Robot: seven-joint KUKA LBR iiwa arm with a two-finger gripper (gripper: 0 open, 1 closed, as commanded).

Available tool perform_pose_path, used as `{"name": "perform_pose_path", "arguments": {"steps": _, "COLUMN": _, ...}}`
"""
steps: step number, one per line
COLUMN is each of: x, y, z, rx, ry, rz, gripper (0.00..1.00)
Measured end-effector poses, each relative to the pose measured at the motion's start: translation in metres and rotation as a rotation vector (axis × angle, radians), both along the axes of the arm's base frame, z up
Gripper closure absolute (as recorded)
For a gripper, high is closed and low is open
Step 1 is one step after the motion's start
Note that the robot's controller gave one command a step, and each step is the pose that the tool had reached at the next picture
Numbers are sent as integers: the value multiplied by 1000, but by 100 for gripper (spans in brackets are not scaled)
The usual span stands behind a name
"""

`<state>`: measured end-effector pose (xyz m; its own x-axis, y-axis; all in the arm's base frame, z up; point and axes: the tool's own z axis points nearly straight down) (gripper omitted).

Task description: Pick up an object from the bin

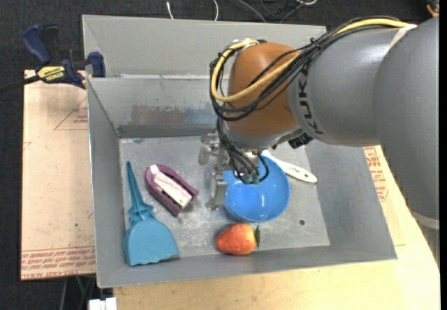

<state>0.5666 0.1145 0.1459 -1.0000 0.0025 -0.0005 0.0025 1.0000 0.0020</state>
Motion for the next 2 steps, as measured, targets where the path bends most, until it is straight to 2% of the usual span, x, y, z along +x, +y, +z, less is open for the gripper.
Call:
{"name": "perform_pose_path", "arguments": {"steps": 1, "x": 1, "y": 26, "z": -73, "rx": 1, "ry": 6, "rz": 4, "gripper": 0}}
{"name": "perform_pose_path", "arguments": {"steps": 2, "x": -30, "y": -8, "z": -76, "rx": 1, "ry": -10, "rz": 34, "gripper": 0}}
